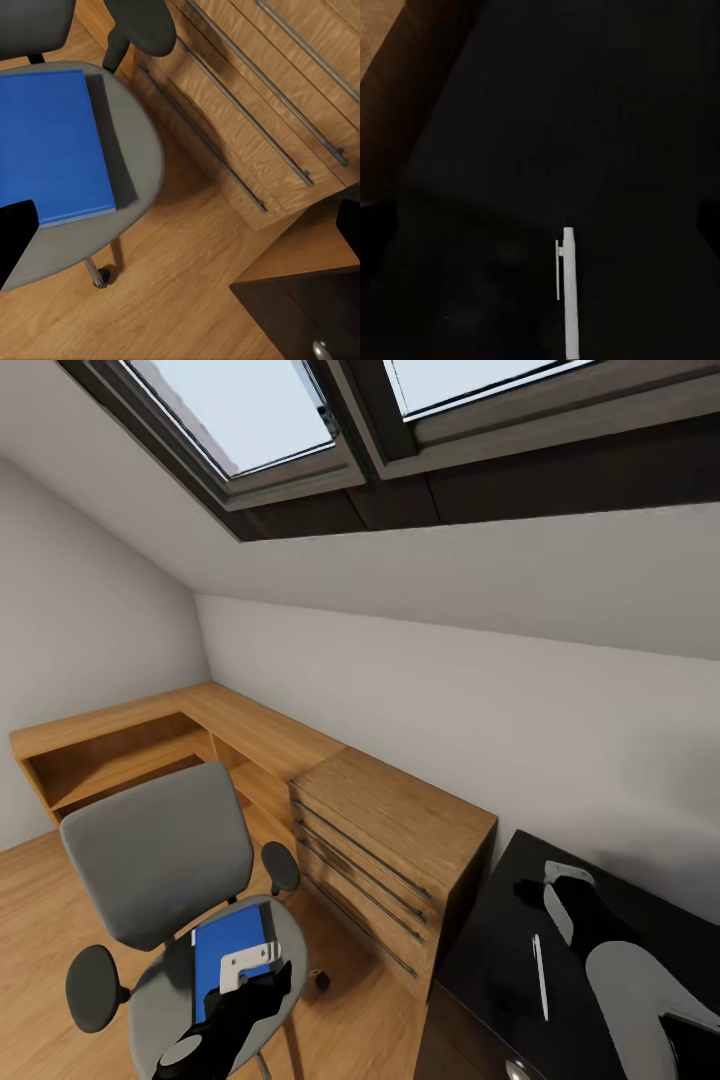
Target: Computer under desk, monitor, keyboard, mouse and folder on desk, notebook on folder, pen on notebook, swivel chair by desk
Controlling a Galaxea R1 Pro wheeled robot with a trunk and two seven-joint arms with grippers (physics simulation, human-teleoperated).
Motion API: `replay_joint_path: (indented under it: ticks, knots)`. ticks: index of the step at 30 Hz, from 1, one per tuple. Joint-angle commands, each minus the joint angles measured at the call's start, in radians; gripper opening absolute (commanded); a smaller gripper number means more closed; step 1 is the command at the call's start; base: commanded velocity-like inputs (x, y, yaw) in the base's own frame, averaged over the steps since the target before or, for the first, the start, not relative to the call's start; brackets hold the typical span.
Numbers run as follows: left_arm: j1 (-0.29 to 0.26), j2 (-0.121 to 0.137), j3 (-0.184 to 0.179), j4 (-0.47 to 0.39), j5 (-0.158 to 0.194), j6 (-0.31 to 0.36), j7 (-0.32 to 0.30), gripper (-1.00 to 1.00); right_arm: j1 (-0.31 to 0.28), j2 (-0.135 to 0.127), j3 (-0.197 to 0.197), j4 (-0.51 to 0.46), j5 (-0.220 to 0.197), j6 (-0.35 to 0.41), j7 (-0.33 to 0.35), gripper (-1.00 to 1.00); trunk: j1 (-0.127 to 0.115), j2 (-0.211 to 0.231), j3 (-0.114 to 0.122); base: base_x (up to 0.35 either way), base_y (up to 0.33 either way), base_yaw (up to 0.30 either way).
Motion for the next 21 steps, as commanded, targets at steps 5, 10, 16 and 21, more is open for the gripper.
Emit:
replay_joint_path:
  ticks: [5,10,16,21]
  knots:
    - [-0.002,0.002,-0.001,-0.002,0.003,0.004,0.006,1.0,0.009,0.064,-0.005,-0.156,0.007,0.137,0.002,1.0,0.001,-0.002,-0.002,0.0,0.0,0.0]
    - [-0.002,0.002,-0.001,-0.002,0.003,0.004,0.006,1.0,0.085,0.139,-0.006,-0.395,0.006,0.323,0.001,1.0,0.001,-0.002,-0.002,0.0,0.0,0.086]
    - [-0.002,0.002,0.0,-0.002,0.003,0.004,0.006,1.0,0.215,0.21,-0.001,-0.613,0.006,0.371,-0.002,1.0,0.001,-0.002,-0.002,0.0,0.0,0.247]
    - [-0.002,0.002,0.002,-0.002,0.003,0.004,0.006,1.0,0.233,0.234,0.0,-0.639,0.008,0.371,-0.005,1.0,0.001,-0.002,-0.002,0.0,0.0,0.271]
